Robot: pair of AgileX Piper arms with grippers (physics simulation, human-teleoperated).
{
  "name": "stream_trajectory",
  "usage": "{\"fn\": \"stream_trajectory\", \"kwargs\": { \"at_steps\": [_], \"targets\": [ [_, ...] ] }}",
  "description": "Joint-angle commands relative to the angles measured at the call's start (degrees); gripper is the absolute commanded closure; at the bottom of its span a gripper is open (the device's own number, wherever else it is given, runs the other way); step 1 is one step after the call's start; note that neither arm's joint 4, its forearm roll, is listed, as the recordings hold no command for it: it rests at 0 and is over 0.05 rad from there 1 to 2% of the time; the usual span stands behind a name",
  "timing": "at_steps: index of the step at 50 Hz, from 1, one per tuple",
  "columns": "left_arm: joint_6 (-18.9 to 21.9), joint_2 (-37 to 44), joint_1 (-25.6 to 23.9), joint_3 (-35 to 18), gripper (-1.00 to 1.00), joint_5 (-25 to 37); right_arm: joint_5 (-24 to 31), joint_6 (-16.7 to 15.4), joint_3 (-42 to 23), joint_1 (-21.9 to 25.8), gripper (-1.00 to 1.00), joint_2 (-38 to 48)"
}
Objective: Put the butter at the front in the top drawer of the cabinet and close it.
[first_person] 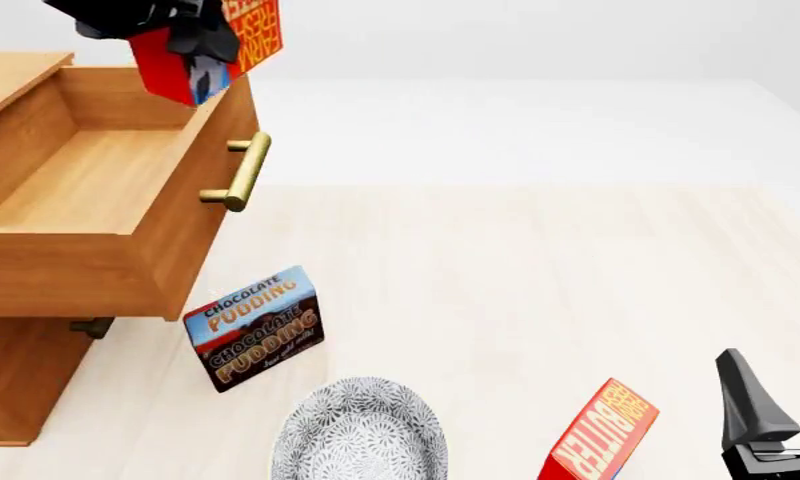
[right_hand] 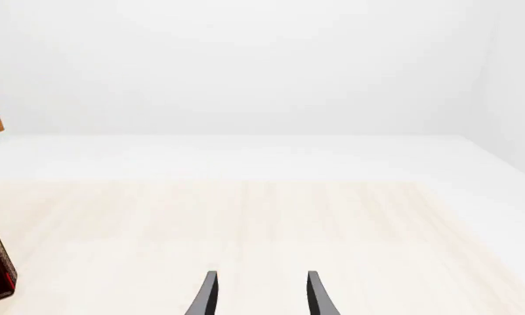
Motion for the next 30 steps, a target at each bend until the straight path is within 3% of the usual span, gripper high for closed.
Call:
{"fn": "stream_trajectory", "kwargs": {
  "at_steps": [1,26,30],
  "targets": [
    [0.96,-6.11,4.62,3.57,1.00,0.08,-0.03,-0.01,0.06,-0.01,-1.00,-0.05],
    [0.97,-15.43,15.77,15.00,1.00,-1.30,-0.03,-0.01,0.06,0.00,-1.00,-0.05],
    [-1.16,-15.90,15.42,17.32,1.00,-3.38,-0.03,-0.01,0.06,-0.01,-1.00,-0.06]
  ]
}}
